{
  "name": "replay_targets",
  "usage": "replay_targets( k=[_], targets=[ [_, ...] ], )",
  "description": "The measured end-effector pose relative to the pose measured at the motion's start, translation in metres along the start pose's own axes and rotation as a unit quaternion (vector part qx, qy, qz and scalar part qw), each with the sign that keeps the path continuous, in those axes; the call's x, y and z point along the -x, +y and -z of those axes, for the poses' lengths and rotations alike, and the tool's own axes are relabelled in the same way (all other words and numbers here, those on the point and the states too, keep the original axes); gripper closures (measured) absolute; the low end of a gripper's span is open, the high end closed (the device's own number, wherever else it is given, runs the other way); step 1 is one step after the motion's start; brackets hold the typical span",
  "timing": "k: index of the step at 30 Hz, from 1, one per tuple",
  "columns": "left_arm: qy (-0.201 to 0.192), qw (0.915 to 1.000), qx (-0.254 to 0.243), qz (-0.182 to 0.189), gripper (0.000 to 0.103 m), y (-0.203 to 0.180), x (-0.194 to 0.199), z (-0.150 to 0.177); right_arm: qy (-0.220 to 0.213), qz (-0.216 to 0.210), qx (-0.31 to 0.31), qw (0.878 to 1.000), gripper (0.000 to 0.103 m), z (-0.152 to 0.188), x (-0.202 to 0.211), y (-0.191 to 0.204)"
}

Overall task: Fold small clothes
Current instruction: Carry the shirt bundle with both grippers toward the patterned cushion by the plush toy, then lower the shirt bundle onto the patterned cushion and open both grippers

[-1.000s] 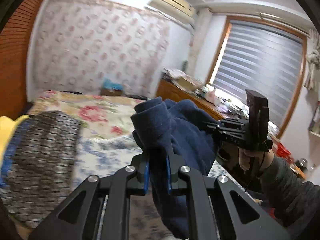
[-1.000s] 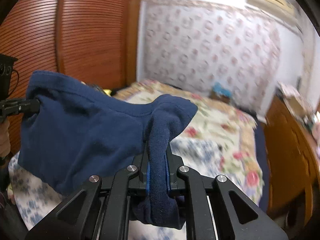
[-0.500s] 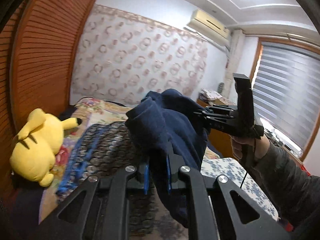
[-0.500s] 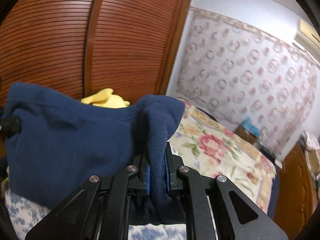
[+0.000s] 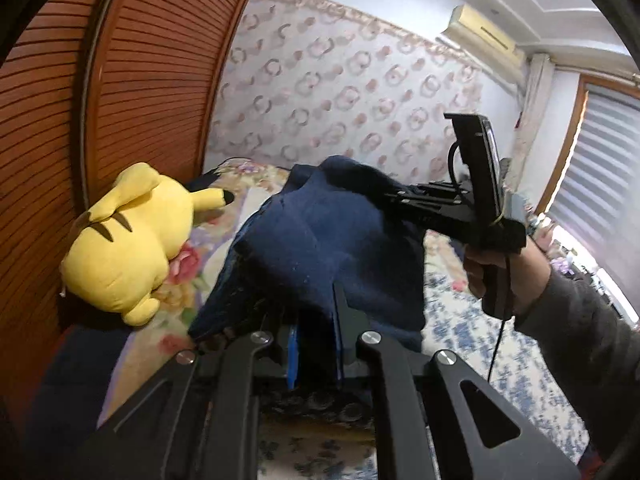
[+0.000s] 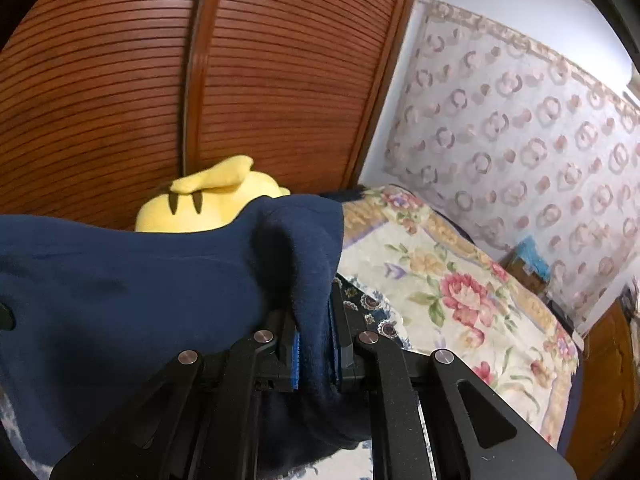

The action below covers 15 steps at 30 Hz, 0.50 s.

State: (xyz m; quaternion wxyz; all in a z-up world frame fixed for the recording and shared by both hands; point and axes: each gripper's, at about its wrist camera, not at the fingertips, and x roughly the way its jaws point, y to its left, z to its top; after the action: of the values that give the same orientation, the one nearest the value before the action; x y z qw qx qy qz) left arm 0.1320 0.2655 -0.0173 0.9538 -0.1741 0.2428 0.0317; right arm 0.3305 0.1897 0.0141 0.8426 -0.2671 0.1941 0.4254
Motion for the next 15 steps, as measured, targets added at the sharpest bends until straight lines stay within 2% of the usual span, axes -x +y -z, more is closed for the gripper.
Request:
replay_targets(
  k=[1, 6, 7, 10, 12, 15],
  targets=[
    [0.003, 1.0000, -0.001, -0.002, 0.093, 0.000, -0.001, 0.001, 0.003, 0.001, -0.007, 1.000, 0.092, 0.000, -0.003, -0.001],
    [0.011, 0.9999, -0.009, -0.009, 0.093, 0.000, -0.006, 0.003, 0.007, 0.025, -0.027, 0.999, 0.071, 0.001, -0.001, -0.011],
    [0.011, 0.9998, -0.009, -0.010, 0.093, -0.002, -0.005, 0.003, -0.001, 0.036, -0.035, 0.999, 0.066, 0.000, 0.005, -0.013],
    [0.013, 0.9998, -0.008, -0.013, 0.092, -0.001, -0.005, 0.003, -0.034, 0.057, -0.055, 0.996, 0.060, -0.005, 0.023, -0.017],
    [0.016, 0.9997, -0.008, -0.018, 0.092, 0.000, -0.005, 0.005, -0.056, 0.043, -0.064, 0.996, 0.056, -0.007, 0.033, -0.016],
    [0.023, 0.9993, -0.007, -0.028, 0.090, 0.002, -0.007, 0.009, -0.055, -0.033, -0.066, 0.996, 0.054, -0.004, 0.035, -0.009]
  ],
)
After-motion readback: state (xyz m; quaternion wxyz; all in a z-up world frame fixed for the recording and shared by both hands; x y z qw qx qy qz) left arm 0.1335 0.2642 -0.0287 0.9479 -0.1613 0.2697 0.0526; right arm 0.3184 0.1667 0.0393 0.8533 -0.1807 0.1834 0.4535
